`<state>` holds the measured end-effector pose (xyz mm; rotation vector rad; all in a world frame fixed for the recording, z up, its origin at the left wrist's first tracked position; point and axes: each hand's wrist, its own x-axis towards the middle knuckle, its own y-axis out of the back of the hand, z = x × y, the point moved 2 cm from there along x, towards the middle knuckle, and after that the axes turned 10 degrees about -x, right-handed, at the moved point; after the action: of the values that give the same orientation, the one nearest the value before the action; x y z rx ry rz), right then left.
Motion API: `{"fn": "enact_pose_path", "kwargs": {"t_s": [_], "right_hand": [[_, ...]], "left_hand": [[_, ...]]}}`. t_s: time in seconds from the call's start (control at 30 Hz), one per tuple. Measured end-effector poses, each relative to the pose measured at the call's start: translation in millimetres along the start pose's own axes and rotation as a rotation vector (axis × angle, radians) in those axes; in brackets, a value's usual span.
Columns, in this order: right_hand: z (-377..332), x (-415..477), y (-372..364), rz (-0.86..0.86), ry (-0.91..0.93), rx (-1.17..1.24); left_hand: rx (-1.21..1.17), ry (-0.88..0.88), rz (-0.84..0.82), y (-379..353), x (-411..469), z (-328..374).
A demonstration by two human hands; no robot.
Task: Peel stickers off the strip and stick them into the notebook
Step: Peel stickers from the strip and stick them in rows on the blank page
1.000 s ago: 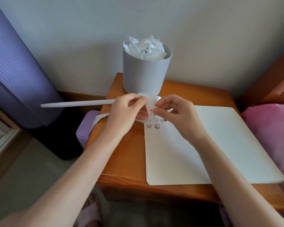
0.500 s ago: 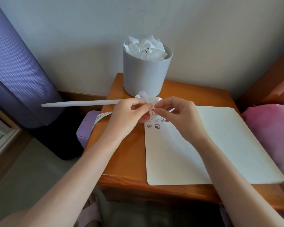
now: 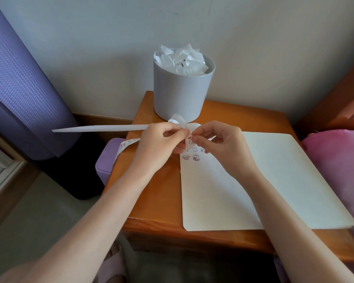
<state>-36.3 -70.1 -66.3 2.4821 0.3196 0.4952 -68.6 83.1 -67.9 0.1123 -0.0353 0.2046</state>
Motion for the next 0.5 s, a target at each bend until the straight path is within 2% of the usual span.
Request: {"fn": "enact_pose_path", "kwargs": {"t_s": [0.5], "right_hand": [[-2.4, -2.0, -2.2, 0.035, 0.024, -0.028]], "left_hand": [[0.003, -0.050, 0.020, -1.0, -2.1, 1.4]]}}
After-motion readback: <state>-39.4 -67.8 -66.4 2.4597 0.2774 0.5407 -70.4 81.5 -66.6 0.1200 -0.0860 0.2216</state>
